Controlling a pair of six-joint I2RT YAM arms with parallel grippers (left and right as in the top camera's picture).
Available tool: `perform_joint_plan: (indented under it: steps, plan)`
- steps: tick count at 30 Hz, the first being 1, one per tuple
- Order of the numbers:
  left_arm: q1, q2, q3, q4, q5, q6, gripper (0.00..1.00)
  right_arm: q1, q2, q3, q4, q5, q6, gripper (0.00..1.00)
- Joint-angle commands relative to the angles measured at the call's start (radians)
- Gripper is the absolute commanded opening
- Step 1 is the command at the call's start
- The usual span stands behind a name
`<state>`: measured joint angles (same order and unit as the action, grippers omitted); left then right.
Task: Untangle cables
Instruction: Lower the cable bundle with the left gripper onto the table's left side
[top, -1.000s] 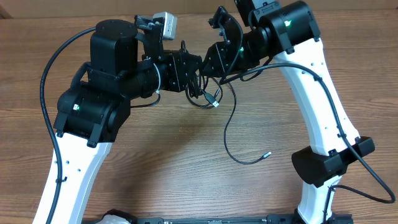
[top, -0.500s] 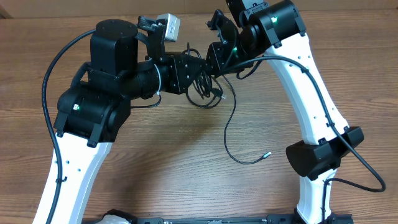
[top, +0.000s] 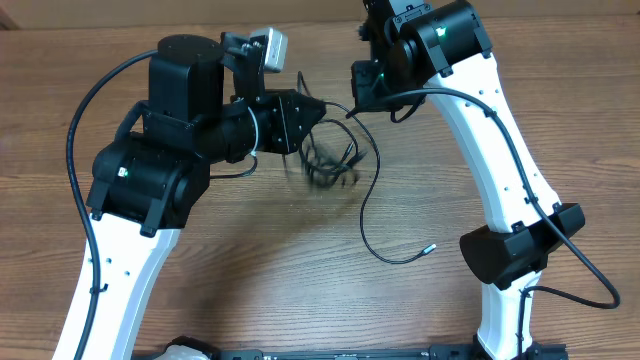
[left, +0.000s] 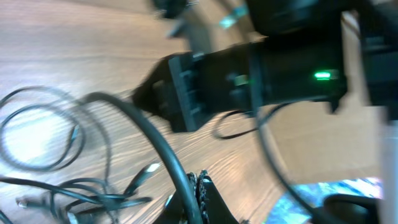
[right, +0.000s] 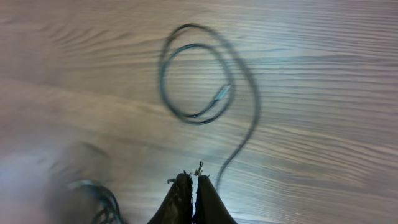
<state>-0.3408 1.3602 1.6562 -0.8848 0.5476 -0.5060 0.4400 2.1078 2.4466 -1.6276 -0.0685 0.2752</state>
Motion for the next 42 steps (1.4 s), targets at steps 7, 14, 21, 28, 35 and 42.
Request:
perform_joint_plan:
  steps: [7, 14, 21, 28, 35, 42]
  plan:
    - [0.124, 0.003, 0.009, -0.115, -0.144, 0.005, 0.04, -0.003, -0.003, 0.000, -0.005, 0.164, 0.093, 0.04]
    - [0.166, 0.003, 0.009, -0.130, -0.241, 0.012, 0.04, -0.003, -0.003, 0.000, -0.005, 0.151, 0.092, 0.12]
    - [0.166, 0.007, 0.009, -0.143, -0.439, -0.036, 0.05, -0.003, -0.003, 0.000, -0.005, 0.120, 0.092, 0.18]
    - [0.155, 0.039, 0.009, -0.147, -0.379, -0.055, 0.15, -0.003, -0.003, 0.000, -0.006, 0.032, 0.091, 0.27]
    - [0.158, 0.119, 0.009, -0.218, -0.509, -0.055, 0.19, -0.003, -0.003, 0.000, -0.029, 0.029, 0.088, 0.33]
    - [0.157, 0.198, 0.009, -0.264, -0.507, -0.046, 0.44, -0.003, -0.003, 0.000, -0.032, 0.029, 0.088, 0.37]
